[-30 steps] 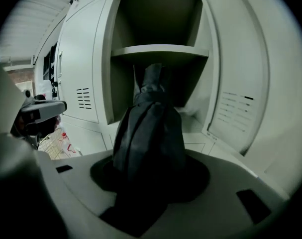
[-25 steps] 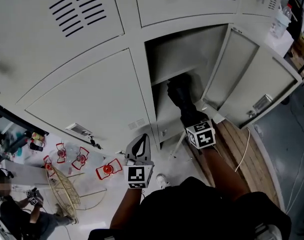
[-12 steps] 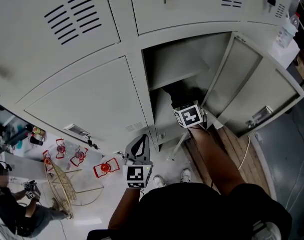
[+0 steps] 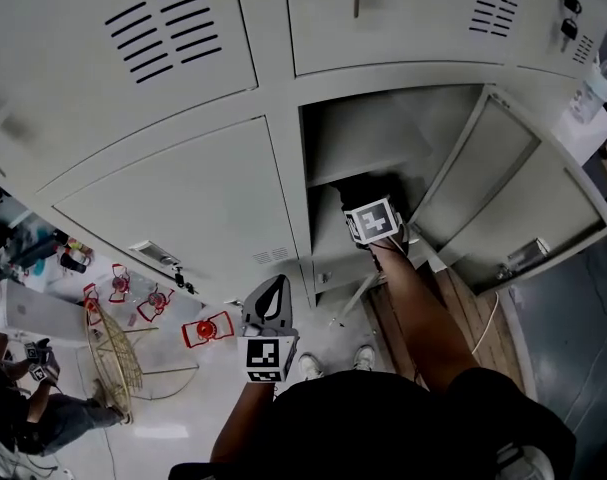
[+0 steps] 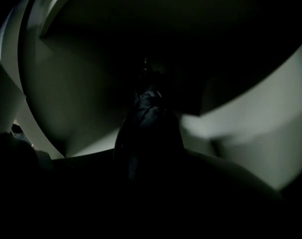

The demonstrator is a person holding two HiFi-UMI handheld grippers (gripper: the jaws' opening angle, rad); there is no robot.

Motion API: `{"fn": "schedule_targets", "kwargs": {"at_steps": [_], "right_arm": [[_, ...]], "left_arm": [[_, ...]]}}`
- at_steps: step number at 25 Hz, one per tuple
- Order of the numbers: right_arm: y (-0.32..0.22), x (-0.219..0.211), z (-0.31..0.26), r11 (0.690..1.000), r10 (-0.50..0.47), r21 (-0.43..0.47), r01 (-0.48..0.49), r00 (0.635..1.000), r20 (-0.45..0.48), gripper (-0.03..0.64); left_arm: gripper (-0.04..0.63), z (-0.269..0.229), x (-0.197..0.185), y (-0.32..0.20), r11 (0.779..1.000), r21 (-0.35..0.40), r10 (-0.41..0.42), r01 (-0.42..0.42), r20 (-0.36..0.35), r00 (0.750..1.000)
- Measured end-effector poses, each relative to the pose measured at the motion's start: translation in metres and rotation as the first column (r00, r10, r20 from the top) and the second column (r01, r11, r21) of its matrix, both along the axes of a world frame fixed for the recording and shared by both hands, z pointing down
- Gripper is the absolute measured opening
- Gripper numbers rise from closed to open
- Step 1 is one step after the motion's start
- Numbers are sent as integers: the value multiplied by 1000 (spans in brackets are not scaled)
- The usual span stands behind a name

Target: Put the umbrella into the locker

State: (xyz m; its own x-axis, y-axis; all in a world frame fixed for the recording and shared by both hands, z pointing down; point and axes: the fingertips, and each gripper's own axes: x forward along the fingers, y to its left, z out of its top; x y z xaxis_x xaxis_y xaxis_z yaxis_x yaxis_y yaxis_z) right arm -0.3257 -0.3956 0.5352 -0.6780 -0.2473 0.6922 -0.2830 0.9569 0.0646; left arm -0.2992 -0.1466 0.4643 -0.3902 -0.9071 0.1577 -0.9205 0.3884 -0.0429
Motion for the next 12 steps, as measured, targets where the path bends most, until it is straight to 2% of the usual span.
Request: {"fn": "schedule_targets", "kwargs": {"at_steps": [6,9,11,12], "right_arm": [[-7,-10,30,1000,-5,-29,6,999,46,229],[0,-6,12,1000,-6,-12,7,998,59,233],[8,-3,-4,1000,-18,-1,18,994,106,295],[11,-2,-10,1000,-26,4,26,990,141,301]], "left_arm": [[-2,-5,-3,-14,1000,16,-1,1,-11,1000],[-2,-9,-4,-19,1000,28,-7,8,-21,1000],[-2,-11,-3,-20,999,35,-8,9,-28,1000],[-2,-11,-3,-20,999,36,-9,10,-29,1000]]}}
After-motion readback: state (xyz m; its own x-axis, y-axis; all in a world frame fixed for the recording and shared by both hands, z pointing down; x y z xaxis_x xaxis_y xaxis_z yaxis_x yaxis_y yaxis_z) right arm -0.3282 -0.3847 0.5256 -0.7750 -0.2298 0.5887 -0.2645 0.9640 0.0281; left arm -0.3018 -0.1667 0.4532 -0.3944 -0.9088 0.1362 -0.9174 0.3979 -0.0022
